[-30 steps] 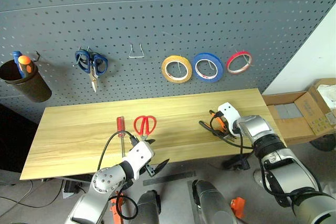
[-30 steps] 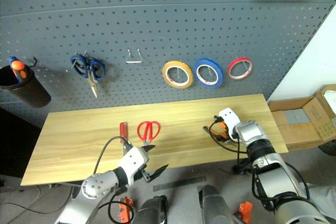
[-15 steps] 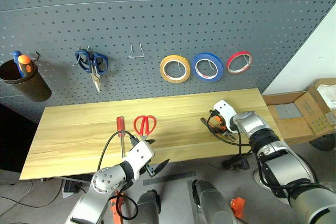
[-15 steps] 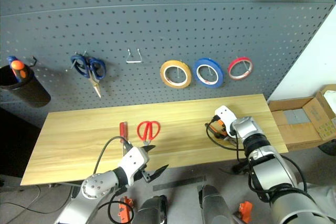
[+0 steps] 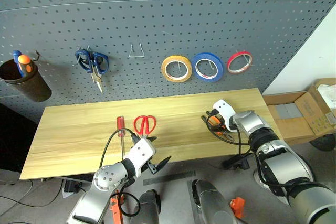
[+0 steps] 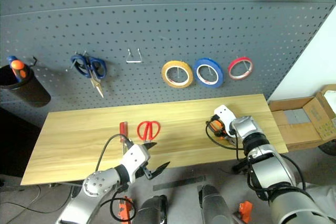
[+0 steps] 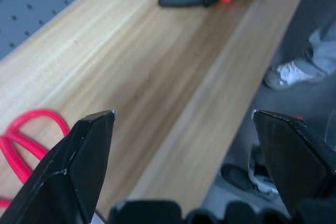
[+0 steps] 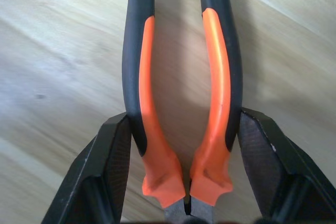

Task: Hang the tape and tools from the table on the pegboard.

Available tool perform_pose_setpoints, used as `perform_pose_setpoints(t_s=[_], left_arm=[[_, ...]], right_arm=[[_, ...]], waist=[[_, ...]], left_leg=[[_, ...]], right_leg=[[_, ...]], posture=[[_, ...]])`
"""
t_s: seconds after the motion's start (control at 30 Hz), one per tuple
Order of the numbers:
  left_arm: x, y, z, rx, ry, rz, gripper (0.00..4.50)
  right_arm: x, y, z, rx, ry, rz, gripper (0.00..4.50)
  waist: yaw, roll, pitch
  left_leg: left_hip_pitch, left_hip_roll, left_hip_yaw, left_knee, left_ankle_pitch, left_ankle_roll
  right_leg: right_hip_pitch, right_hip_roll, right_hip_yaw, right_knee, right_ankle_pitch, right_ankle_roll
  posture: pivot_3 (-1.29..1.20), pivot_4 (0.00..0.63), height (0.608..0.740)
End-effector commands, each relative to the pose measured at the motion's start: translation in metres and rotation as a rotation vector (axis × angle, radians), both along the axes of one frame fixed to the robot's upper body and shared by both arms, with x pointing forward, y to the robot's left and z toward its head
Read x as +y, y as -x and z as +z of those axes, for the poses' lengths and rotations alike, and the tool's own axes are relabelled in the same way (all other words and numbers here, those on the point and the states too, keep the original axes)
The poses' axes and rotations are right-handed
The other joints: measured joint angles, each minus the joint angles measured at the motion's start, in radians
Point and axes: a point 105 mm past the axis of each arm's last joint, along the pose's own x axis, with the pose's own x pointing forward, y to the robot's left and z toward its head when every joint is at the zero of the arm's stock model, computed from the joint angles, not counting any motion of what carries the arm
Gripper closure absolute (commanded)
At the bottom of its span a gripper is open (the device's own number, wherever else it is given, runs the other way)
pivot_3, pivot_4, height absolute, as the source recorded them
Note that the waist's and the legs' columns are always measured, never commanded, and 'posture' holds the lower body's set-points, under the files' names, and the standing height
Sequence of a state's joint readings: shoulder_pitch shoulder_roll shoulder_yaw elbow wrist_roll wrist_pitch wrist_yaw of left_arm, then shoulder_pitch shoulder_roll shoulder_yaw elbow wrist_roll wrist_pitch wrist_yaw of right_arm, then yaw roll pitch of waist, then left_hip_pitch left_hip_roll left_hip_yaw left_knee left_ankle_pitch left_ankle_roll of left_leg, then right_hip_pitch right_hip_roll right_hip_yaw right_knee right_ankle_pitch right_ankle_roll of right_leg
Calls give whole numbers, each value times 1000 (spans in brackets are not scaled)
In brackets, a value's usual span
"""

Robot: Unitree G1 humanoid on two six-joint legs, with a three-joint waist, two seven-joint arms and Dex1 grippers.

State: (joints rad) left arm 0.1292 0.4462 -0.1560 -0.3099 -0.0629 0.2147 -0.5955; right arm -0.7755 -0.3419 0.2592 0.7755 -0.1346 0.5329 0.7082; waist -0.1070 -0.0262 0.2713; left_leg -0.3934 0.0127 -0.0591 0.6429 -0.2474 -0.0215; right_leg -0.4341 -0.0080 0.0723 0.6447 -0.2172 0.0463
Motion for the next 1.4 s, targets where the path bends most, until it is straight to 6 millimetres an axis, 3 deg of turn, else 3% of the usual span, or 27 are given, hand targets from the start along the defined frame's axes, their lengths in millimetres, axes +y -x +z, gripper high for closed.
perform_pose_setpoints(t_s=[0.03, 0.2, 0.3, 0.53, 0.63, 0.77, 0.9, 1.13, 1.4], left_arm=[[-5, 4, 26, -33, 125, 26, 0], [-9, 42, 40, 60, 300, 99, 0], [-2, 47, 45, 61, 337, 178, 0], [35, 9, 79, -96, 480, 484, 0], [53, -8, 84, -145, 503, 577, 0], [57, -27, 95, -216, 490, 585, 0], [59, -49, 107, -275, 488, 590, 0], [54, -81, 129, -324, 464, 520, 0], [53, -106, 142, -331, 386, 471, 0]], right_arm=[[25, 2, 40, -167, -80, 158, 2005], [83, 32, 108, -392, -366, 270, 2005], [115, 37, 138, -455, -513, 251, 2005], [179, 36, 225, -619, -873, 200, 2005], [191, 26, 254, -718, -940, 177, 2005], [204, 15, 290, -832, -1013, 170, 2005], [216, 6, 308, -880, -1070, 150, 2005], [239, 8, 322, -896, -1139, 141, 2005], [253, 11, 330, -884, -1209, 118, 2005]], waist=[[2, 0, -1], [-6, 2, -11], [-5, 2, -34], [2, -13, -85], [11, -19, -116], [17, -18, -128], [22, -18, -128], [34, -15, -121], [72, -10, -65]], left_leg=[[-6, 0, 0, 1, 0, 0], [-9, 1, 2, 1, -2, -6], [-8, 2, 1, 1, -4, -12], [-7, 1, 1, 5, 4, -22], [-5, 1, 0, 5, 5, -22], [-2, 1, 1, 4, 6, -22], [-2, 2, 0, 3, 7, -20], [-3, 3, -1, 2, 7, -20], [-4, 3, -3, 2, 7, -19]], right_leg=[[-7, 0, 0, 1, 1, 1], [-11, -2, 0, 2, 4, -4], [-11, 0, 0, 2, 2, -2], [-6, 0, -1, -1, 6, 4], [-4, 0, -2, -1, 8, 4], [-2, 1, -1, 0, 9, 2], [-3, 3, -2, 1, 12, -2], [-3, 3, -2, 0, 13, -6], [-4, 4, -3, 2, 12, -8]], posture=[[-48, 179, 740], [-55, 122, 740], [-55, 88, 740], [-27, 39, 740], [-5, 33, 740], [14, 37, 740], [44, 53, 740], [91, 141, 740], [167, 243, 740]])
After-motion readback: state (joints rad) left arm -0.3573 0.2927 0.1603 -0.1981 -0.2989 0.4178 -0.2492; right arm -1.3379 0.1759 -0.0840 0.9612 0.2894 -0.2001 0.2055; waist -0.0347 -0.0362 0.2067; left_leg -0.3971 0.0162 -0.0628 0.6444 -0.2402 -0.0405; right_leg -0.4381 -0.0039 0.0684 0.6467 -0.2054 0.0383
